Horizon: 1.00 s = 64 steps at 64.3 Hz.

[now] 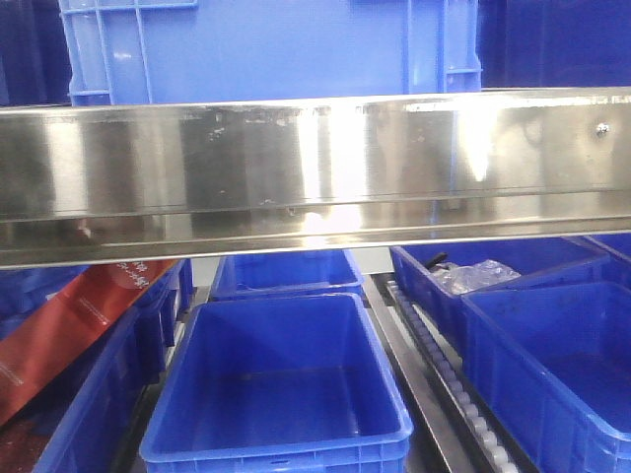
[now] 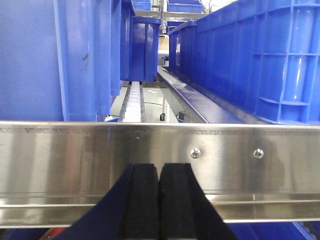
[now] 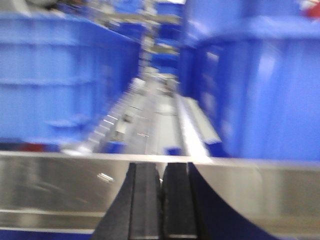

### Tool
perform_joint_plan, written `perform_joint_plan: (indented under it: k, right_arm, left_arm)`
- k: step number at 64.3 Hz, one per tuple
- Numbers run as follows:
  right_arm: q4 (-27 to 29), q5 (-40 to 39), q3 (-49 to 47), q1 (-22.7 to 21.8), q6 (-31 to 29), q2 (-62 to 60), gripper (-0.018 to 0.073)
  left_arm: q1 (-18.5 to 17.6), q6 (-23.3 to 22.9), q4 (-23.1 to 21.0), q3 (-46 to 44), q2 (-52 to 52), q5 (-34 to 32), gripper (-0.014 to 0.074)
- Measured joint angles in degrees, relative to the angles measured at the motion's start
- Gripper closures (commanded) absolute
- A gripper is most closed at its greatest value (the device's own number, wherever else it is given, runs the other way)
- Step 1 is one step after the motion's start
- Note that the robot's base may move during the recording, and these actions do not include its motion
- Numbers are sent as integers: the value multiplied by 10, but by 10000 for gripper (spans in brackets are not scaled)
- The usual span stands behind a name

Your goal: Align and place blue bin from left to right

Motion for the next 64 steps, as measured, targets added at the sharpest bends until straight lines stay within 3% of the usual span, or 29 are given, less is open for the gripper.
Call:
perform_joint_plan:
  k: [6, 17, 64]
  right_arm:
    - [1, 2, 31, -37, 0, -28, 628]
    - [3, 1, 99, -64, 0, -95, 628]
    - [4, 18, 118, -65, -1, -130, 628]
  left_arm:
    - [0, 0, 0, 0, 0, 0, 707]
    - [0, 0, 0, 0, 0, 0, 707]
    - [0, 0, -1, 0, 0, -1, 707]
